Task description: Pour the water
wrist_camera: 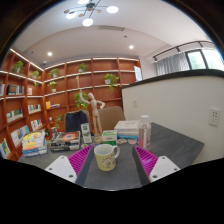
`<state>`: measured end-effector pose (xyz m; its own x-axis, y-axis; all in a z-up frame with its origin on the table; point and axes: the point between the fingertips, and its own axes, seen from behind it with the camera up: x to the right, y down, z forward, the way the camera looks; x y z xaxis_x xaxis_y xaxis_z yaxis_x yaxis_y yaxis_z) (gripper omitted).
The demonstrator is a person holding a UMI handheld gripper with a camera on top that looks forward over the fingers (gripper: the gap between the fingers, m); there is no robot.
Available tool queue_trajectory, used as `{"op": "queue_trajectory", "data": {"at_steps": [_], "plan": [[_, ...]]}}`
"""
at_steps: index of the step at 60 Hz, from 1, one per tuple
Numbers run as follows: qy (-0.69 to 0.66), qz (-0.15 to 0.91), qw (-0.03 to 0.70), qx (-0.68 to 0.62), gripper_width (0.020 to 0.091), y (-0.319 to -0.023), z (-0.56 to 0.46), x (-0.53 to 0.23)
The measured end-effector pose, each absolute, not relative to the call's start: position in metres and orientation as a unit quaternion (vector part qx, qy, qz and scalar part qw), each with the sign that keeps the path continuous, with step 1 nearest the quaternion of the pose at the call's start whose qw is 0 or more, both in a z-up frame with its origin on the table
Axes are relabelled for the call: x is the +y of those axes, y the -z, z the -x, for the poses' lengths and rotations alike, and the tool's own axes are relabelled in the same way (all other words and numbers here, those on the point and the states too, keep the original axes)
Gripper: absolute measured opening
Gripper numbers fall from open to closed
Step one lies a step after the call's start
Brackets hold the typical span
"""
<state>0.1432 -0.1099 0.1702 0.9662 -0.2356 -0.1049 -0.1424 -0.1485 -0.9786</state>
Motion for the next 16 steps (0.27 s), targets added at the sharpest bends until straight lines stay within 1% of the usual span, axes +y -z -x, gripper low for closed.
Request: {"op": "queue_trajectory", "data": {"at_steps": [6, 16], "plan": [[0.021, 0.752, 0.650, 0.108, 0.0812, -0.180, -0.120, -0.113], [0.021, 0.752, 0.653, 0.084, 0.0811, -0.185, -0.097, -0.116]]}}
